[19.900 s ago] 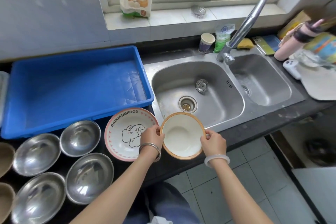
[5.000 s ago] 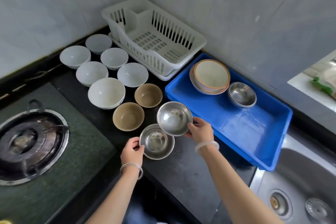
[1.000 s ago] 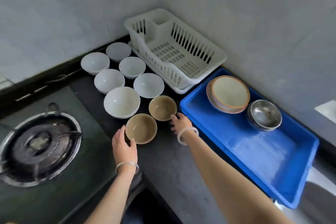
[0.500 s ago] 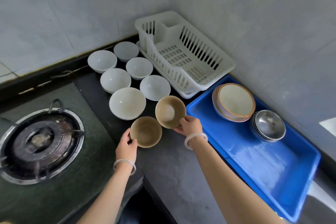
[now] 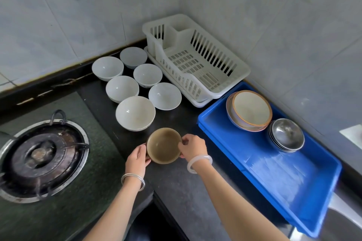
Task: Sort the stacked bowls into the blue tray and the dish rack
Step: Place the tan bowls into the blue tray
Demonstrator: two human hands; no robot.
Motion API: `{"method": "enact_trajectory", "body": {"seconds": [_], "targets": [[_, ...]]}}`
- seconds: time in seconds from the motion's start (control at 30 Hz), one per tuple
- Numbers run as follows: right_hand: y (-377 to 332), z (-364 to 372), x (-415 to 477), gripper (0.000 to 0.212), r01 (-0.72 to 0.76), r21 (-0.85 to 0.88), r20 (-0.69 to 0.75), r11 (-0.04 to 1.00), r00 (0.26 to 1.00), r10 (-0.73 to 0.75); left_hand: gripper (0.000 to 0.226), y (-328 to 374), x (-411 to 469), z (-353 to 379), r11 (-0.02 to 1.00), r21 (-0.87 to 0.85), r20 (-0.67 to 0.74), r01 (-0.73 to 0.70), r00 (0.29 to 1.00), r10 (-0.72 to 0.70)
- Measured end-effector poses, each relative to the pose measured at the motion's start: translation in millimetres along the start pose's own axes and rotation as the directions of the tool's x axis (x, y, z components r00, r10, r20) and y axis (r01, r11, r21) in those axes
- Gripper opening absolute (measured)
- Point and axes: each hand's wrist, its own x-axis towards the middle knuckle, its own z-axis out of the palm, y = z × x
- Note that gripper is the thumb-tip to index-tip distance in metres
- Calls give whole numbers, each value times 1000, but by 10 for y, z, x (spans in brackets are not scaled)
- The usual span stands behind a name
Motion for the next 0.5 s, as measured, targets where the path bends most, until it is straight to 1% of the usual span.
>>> {"method": "enact_trajectory", "body": {"seconds": [0.07, 0.13, 0.2, 0.23, 0.3, 0.37, 0.4, 0.43, 0.5], "targets": [[22, 43, 32, 1, -7, -26, -1, 1000, 1000, 7, 24, 3, -7, -3, 1000, 27, 17, -15, 1000, 15], [86, 89, 58, 2, -8, -90, -23, 996, 1000, 6, 26, -2, -13, -1, 997, 69, 51, -28, 998, 24], [170, 129, 82, 7, -22, -89, -35, 996, 999, 19, 26, 0, -18, 0, 997, 79, 69, -17, 998, 12], [208, 142, 96, 13, -43, -56, -19, 998, 999, 42, 27, 3, -18, -1, 997, 75, 69, -6, 998, 1], [255, 142, 118, 26, -119, 67, 75, 991, 991, 113, 28, 7, -27, -1, 998, 65, 63, 21, 998, -25], [252, 133, 120, 35, -231, 238, 212, 943, 960, 182, 29, 15, -44, 12, 998, 59, 61, 35, 997, -38], [246, 126, 111, 37, -268, 305, 252, 914, 948, 194, 30, 24, -59, 24, 998, 62, 62, 32, 997, -35], [245, 120, 103, 38, -275, 345, 257, 897, 947, 192, 30, 38, -79, 40, 998, 67, 67, 20, 997, -25], [274, 103, 88, 36, -247, 396, 209, 884, 962, 175, 29, 85, -124, 94, 997, 73, 85, -10, 996, 4]]}}
